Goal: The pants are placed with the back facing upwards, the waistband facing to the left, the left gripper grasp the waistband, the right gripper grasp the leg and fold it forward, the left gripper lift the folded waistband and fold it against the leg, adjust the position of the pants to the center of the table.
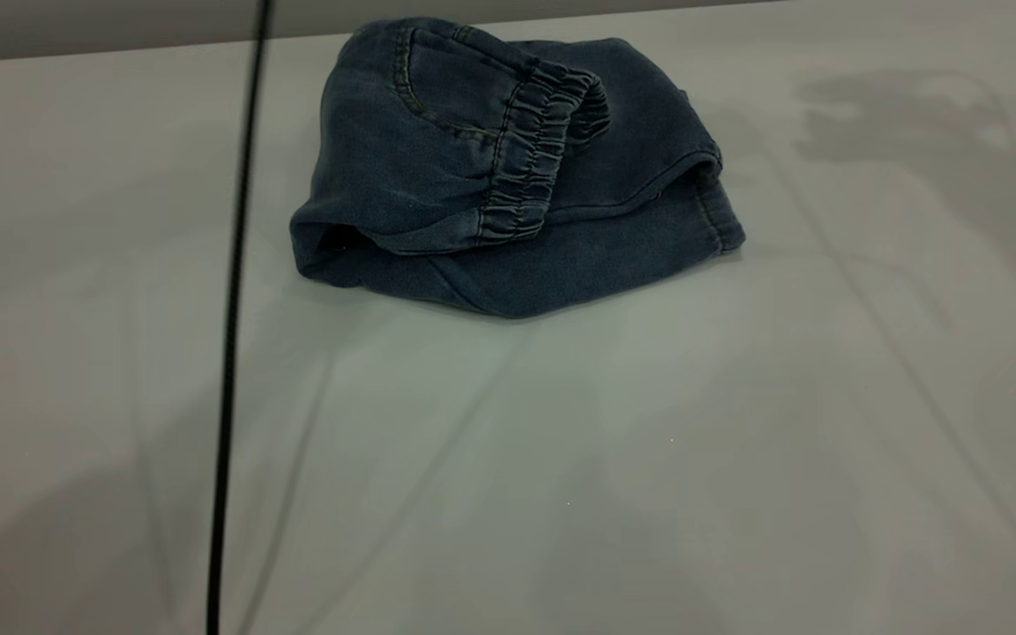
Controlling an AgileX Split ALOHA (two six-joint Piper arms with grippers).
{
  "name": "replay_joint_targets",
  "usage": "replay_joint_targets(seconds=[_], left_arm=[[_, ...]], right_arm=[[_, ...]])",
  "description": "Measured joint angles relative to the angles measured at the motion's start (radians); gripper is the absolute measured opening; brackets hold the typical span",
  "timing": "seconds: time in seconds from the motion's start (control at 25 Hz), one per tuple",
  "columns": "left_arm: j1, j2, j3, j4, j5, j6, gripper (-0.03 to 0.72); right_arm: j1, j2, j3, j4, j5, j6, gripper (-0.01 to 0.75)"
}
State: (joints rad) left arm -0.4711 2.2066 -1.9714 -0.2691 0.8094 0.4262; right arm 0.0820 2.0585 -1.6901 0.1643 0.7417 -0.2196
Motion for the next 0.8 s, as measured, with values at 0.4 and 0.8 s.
replay_joint_targets(seconds=[0.4, 0.8], left_arm=[[0.01, 0.072, -0.015, 0.296, 0.114, -0.191, 0.518], [0.01, 0.246, -0.015, 0.296, 0.121, -0.189, 0.518]], right_arm=[[0.064, 0.0, -0.101, 0.053, 0.075, 0.007, 0.533], [0.088, 0.0, -0.101, 0.053, 0.076, 0.007, 0.533]])
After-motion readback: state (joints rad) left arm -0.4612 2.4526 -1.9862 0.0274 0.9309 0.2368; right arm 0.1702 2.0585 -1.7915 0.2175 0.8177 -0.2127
